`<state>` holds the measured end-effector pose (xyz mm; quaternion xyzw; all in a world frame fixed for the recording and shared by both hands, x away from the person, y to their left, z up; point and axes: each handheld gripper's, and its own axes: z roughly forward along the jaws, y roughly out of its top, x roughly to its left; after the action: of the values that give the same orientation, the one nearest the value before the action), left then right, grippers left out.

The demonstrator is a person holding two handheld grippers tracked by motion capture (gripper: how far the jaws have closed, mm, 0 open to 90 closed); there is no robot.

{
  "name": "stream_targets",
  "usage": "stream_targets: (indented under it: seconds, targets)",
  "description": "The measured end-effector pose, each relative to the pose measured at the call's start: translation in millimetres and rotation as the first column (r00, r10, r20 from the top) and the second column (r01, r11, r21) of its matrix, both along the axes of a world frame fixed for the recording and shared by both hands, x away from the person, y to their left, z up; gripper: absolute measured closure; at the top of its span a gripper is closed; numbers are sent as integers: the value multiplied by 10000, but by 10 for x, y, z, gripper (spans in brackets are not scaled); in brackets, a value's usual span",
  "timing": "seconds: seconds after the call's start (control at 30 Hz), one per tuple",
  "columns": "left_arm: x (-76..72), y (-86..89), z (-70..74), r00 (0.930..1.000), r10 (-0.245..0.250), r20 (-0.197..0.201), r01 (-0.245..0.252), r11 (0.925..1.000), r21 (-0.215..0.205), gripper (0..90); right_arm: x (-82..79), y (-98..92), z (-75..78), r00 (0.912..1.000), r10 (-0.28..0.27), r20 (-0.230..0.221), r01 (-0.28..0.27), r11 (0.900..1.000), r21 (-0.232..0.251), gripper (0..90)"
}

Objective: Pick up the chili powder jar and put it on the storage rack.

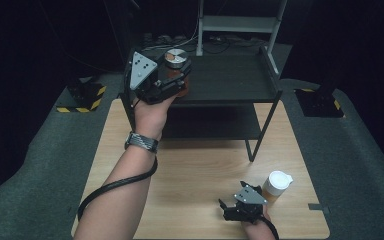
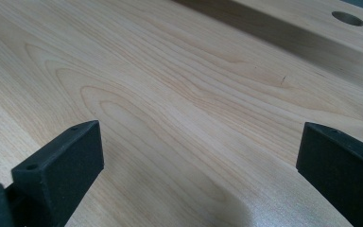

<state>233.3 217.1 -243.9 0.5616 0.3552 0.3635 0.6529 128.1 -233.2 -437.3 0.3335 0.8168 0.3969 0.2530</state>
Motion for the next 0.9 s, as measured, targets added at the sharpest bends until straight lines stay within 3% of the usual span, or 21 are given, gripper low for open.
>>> stream_targets:
  seconds: [0.2,0.63,0.77,0.9]
  targets:
    - [-98,39,19,9999,113,-80,-114,9999,-115,3,-5,-10,-7,10000,-2,48,1,10000,52,9]
    - [-335,225,8,9997,-98,-212,100,9999,88,4,-19,5,-12,9999,-31,130,31,10000,-16,9]
    - [-435,239,-18,9998,158,-76,-156,9992,357,4,-21,4,-12,9999,-54,127,54,10000,-2,9]
    - [-538,304,-72,9998,166,-86,-163,9992,372,4,-26,18,-11,9999,-28,153,30,10000,-83,9]
